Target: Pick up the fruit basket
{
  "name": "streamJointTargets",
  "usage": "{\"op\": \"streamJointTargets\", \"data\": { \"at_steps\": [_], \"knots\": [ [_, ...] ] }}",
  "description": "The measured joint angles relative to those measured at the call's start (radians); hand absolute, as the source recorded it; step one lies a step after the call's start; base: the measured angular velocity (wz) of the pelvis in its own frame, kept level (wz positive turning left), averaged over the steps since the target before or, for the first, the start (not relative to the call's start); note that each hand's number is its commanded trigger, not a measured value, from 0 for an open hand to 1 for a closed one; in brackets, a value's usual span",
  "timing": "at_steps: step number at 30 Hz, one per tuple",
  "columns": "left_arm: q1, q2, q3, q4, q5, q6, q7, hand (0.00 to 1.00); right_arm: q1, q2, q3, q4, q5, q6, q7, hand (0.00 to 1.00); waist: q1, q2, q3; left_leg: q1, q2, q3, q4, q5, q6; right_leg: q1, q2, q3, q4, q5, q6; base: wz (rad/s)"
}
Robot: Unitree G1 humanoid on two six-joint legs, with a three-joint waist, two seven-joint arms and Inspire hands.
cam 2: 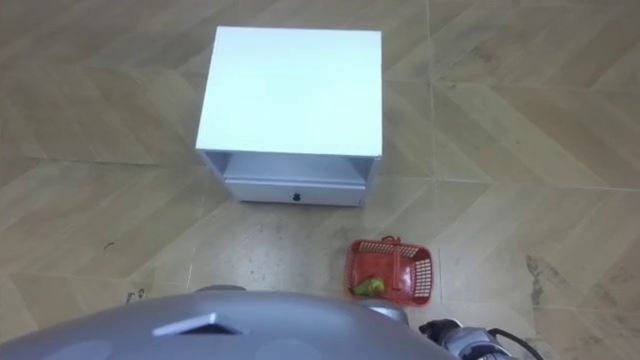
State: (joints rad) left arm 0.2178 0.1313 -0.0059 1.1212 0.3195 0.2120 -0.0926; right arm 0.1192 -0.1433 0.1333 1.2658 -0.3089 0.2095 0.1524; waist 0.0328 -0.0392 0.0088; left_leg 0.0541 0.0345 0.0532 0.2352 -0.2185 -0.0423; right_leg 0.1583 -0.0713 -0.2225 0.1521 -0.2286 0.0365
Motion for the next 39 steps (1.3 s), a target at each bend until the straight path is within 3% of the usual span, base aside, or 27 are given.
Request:
{"op": "streamJointTargets", "data": {
  "at_steps": [14, 17, 19, 22, 24, 29, 31, 32, 34, 36, 38, 39],
  "knots": [
    [-0.002, -0.008, -0.005, -0.003, 0.001, -0.001, 0.001, 0.00, 0.018, 0.004, -0.004, -0.024, 0.003, 0.000, -0.022, 0.00, -0.007, 0.011, -0.0024, -0.010, -0.001, 0.000, 0.010, -0.001, 0.001, -0.001, -0.004, -0.008, 0.004, -0.003, 0.001, 0.01],
    [-0.005, -0.008, -0.005, -0.003, 0.007, -0.007, -0.005, 0.00, 0.020, 0.010, -0.010, -0.023, 0.007, -0.001, -0.020, 0.00, -0.012, 0.007, -0.0029, -0.014, -0.010, 0.000, 0.026, -0.004, 0.007, -0.012, -0.018, -0.009, 0.028, -0.020, 0.006, 0.01],
    [-0.009, -0.007, -0.004, -0.002, 0.008, -0.018, -0.009, 0.00, 0.019, 0.009, -0.031, -0.020, 0.028, -0.001, -0.030, 0.00, -0.019, 0.009, -0.0067, -0.026, -0.019, 0.007, 0.046, -0.013, 0.021, -0.032, -0.035, -0.014, 0.076, -0.035, 0.015, 0.02],
    [-0.014, -0.005, 0.007, 0.003, 0.004, -0.022, -0.018, 0.00, 0.015, 0.004, -0.056, -0.008, 0.028, 0.001, -0.038, 0.00, -0.024, 0.015, -0.0053, -0.034, -0.027, 0.029, 0.058, -0.024, 0.035, -0.050, -0.051, -0.008, 0.108, -0.040, 0.023, -0.09],
    [-0.022, -0.001, 0.047, 0.003, 0.004, -0.024, -0.020, 0.00, 0.018, -0.004, -0.066, -0.004, 0.047, -0.002, -0.039, 0.00, -0.024, 0.030, -0.0033, -0.061, -0.029, 0.043, 0.092, -0.042, 0.050, -0.088, -0.062, 0.004, 0.154, -0.040, 0.024, -0.13],
    [-0.060, 0.025, 0.092, 0.038, 0.002, -0.031, -0.030, 0.00, -0.004, -0.017, -0.101, -0.003, 0.066, 0.001, -0.029, 0.00, -0.024, 0.031, -0.0049, -0.154, -0.043, 0.069, 0.168, -0.068, 0.086, -0.197, -0.093, 0.025, 0.245, -0.029, 0.042, -0.17],
    [-0.067, 0.031, 0.099, 0.038, 0.002, -0.039, -0.031, 0.00, -0.021, -0.024, -0.109, -0.015, 0.064, 0.000, -0.029, 0.00, -0.027, 0.028, -0.0030, -0.205, -0.049, 0.086, 0.192, -0.069, 0.108, -0.252, -0.110, 0.028, 0.275, -0.017, 0.059, -0.11],
    [-0.067, 0.037, 0.103, 0.042, 0.002, -0.049, -0.032, 0.00, -0.027, -0.025, -0.114, -0.030, 0.064, 0.001, -0.029, 0.00, -0.026, 0.039, -0.0105, -0.242, -0.044, 0.091, 0.207, -0.072, 0.123, -0.282, -0.115, 0.032, 0.287, -0.009, 0.065, 0.07],
    [-0.065, 0.043, 0.122, 0.042, 0.018, -0.063, -0.031, 0.00, -0.026, -0.024, -0.118, -0.032, 0.074, 0.004, -0.028, 0.00, -0.025, 0.023, -0.0021, -0.286, -0.051, 0.108, 0.255, -0.085, 0.153, -0.336, -0.159, 0.034, 0.572, -0.035, 0.052, 0.29],
    [-0.069, 0.050, 0.120, 0.040, 0.015, -0.070, -0.028, 0.00, -0.038, -0.027, -0.118, -0.045, 0.095, 0.008, -0.036, 0.00, 0.000, 0.005, -0.0107, -0.336, -0.064, 0.112, 0.302, -0.093, 0.167, -0.334, -0.175, 0.048, 0.761, -0.021, 0.031, 0.09],
    [-0.083, 0.051, 0.117, 0.040, -0.003, -0.070, -0.022, 0.00, -0.068, -0.039, -0.093, -0.048, 0.087, 0.008, -0.056, 0.00, 0.011, -0.005, -0.0142, -0.417, -0.066, 0.115, 0.361, -0.098, 0.177, -0.301, -0.167, 0.056, 0.828, -0.015, 0.031, -0.03],
    [-0.105, 0.053, 0.107, 0.046, -0.022, -0.073, -0.015, 0.00, -0.094, -0.055, -0.085, -0.048, 0.087, 0.008, -0.061, 0.00, 0.032, -0.016, -0.0093, -0.481, -0.066, 0.120, 0.403, -0.099, 0.181, -0.283, -0.171, 0.058, 0.830, -0.014, 0.032, -0.09]
  ]
}}
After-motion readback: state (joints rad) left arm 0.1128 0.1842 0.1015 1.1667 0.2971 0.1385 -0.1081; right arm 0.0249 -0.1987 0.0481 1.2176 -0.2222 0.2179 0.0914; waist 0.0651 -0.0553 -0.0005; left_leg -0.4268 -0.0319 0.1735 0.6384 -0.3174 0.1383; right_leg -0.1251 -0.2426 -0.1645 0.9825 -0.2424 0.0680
